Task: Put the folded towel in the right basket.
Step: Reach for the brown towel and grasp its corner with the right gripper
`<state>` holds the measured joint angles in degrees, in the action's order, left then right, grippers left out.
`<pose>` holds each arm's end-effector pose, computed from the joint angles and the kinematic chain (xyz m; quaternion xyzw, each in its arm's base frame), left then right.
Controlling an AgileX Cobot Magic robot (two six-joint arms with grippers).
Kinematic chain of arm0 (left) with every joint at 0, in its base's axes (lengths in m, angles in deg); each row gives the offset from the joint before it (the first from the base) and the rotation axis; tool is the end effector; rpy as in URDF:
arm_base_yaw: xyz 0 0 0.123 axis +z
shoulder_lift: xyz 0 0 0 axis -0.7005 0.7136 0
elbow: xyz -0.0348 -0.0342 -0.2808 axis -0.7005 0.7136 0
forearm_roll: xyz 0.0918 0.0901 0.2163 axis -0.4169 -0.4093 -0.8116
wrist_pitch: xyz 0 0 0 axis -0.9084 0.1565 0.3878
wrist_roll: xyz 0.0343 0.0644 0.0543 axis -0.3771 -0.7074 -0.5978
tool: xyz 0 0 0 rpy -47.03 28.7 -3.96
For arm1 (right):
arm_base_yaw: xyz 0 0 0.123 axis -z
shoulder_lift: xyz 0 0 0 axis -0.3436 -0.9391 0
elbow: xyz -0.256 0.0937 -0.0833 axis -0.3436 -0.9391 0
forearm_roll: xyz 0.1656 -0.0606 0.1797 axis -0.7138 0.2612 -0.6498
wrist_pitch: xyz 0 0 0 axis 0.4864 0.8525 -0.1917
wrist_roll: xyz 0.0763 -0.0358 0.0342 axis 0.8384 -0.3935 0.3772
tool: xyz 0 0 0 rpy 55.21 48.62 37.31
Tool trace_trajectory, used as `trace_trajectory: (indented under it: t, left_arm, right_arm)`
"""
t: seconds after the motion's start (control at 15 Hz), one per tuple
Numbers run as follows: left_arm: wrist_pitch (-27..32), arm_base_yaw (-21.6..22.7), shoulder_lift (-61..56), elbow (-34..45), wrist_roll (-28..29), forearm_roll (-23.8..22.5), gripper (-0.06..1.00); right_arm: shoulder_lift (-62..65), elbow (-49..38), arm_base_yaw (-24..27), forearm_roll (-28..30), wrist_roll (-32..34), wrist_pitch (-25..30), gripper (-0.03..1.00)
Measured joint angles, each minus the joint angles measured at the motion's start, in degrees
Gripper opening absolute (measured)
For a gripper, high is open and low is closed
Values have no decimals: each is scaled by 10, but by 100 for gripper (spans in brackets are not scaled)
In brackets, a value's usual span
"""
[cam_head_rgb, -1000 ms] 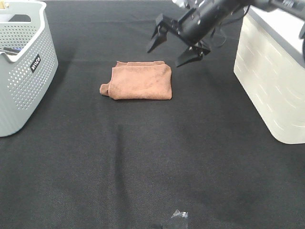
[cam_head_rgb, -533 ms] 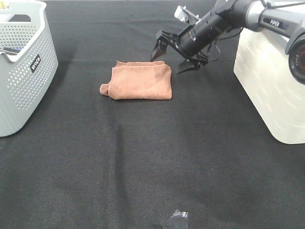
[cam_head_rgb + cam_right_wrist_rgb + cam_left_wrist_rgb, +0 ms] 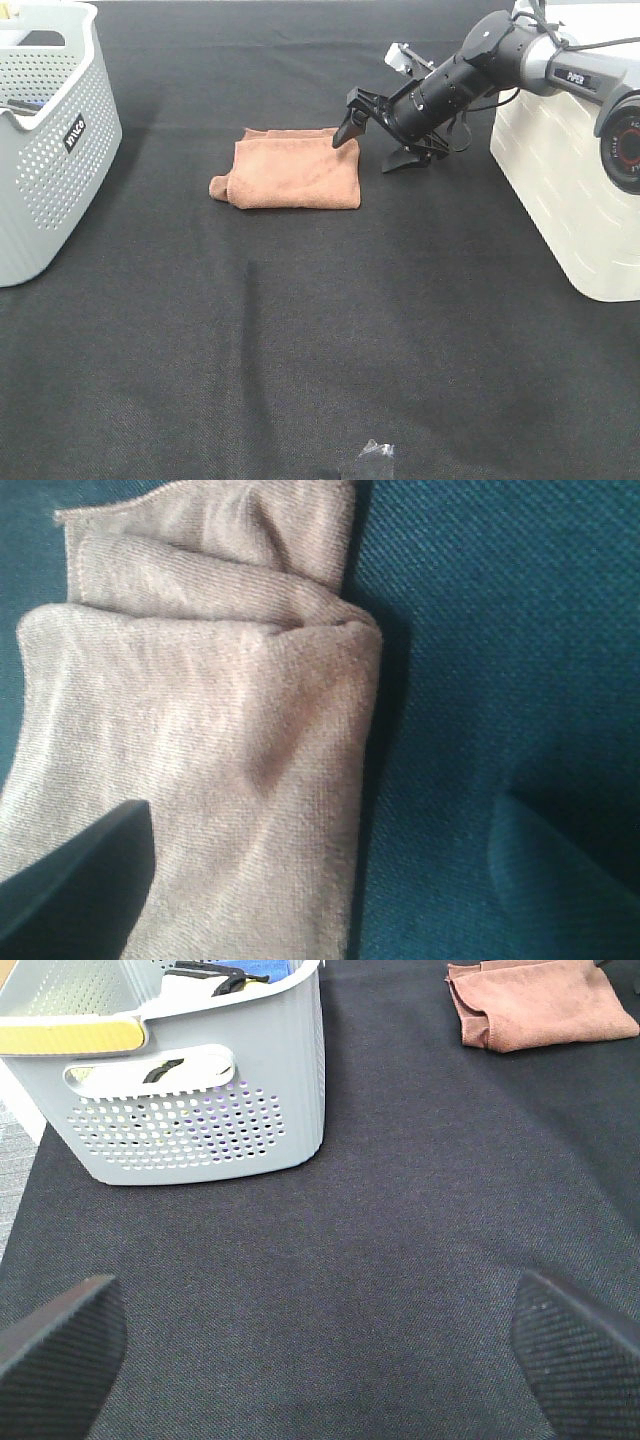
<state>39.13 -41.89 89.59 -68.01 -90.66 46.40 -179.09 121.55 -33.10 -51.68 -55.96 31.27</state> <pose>-0.0014 -0.0068 0.2815 0.0456 0.8539 0.0082 0.5183 0.5331 0.1664 0.0880 -0.0216 0.9413 0.2872 0.1759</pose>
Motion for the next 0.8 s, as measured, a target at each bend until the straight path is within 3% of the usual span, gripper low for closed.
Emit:
trace_trajectory:
  t: [0.27,0.53,0.67,0.8]
  left_arm:
    - [0,0,0,0,0,0,97]
    - [0,0,0,0,0,0,97]
    - [0,0,0,0,0,0,97]
    - [0,0,0,0,0,0,97]
  right_arm:
    - [-21,11,-13,-23,-5,-9,87]
    - [-41,18,-95,-42,-21,-67,82]
    - [-44,18,-131,-40,-32,-81,74]
    - [-48,21,-144,-32,-32,-77,51]
